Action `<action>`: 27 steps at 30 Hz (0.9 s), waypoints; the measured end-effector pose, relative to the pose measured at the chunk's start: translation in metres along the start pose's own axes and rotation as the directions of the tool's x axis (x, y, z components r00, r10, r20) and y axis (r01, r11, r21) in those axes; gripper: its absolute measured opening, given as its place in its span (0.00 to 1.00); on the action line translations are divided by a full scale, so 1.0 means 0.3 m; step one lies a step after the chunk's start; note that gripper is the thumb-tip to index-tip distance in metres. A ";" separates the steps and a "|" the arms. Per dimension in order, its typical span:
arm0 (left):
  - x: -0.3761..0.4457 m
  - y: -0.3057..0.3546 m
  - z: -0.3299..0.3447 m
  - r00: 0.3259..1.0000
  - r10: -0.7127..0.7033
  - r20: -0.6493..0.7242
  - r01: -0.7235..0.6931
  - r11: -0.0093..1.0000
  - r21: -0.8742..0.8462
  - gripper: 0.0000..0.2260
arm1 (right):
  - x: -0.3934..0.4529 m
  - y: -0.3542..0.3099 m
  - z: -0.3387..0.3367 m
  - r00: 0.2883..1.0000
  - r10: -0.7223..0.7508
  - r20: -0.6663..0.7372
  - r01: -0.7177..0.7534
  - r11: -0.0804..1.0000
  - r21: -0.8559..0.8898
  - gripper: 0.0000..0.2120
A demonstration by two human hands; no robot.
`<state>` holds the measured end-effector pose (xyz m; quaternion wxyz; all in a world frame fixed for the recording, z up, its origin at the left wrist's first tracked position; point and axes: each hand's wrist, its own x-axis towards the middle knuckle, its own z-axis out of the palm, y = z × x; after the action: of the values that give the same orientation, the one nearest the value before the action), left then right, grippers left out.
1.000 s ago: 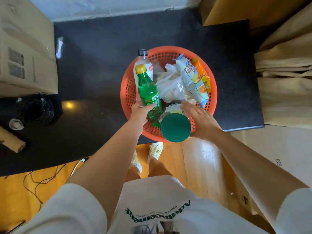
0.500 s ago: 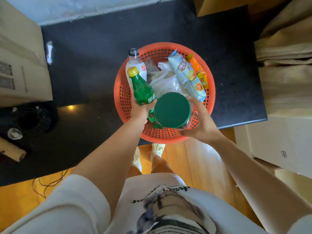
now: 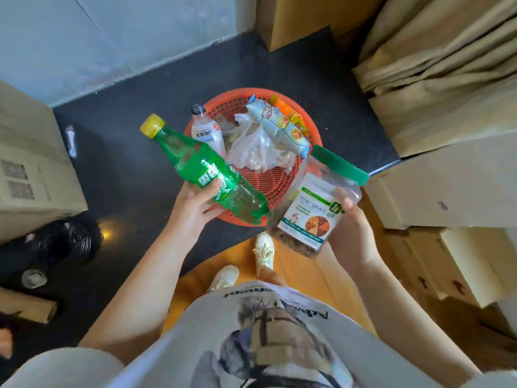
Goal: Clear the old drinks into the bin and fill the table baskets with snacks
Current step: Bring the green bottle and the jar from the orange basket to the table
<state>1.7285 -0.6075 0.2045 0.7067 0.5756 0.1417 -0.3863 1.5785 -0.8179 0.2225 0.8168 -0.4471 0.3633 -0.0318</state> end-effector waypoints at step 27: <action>-0.651 -0.342 0.064 0.540 -0.624 0.565 0.052 0.694 0.718 0.20 | -1.298 0.840 0.092 0.639 0.031 -0.768 0.673 0.461 0.578 0.27</action>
<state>1.5221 -0.5544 0.2639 0.3645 0.5051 -0.1984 -0.7567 1.2410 -0.5008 0.2619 0.7007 -0.0199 0.4739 -0.5330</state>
